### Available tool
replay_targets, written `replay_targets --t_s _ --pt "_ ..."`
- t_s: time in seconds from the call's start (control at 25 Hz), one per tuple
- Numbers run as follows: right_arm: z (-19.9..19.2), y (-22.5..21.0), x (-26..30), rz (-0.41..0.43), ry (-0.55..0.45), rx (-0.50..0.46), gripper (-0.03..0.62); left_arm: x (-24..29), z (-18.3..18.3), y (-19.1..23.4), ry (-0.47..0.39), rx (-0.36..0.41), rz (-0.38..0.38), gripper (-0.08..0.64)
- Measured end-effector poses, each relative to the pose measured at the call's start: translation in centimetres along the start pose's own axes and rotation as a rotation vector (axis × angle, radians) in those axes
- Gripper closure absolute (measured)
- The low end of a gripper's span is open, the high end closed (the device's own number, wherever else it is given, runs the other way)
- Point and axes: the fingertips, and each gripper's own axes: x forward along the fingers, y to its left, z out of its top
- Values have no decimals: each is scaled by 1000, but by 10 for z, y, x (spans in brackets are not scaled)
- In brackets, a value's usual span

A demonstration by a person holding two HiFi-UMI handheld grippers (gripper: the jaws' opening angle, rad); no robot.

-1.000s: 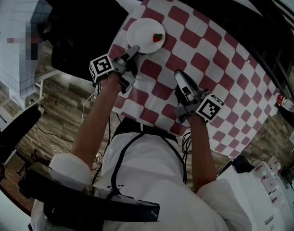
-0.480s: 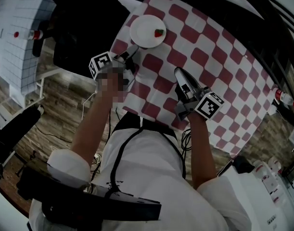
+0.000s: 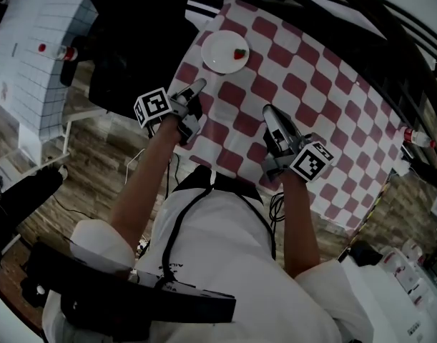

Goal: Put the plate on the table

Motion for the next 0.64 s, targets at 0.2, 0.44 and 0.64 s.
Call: replay_targets --t_s 0.2,0.44,0.64 --pt "-5 32 -20 15 -31 -20 584 -33 -18 -42 7 64 -59 532" --pt "-18 59 -41 19 -55 -40 584 -70 -35 -81 19 139 -120 554" --pt "-25 73 -52 18 -71 -52 584 -86 -37 -103 24 194 -157 554"
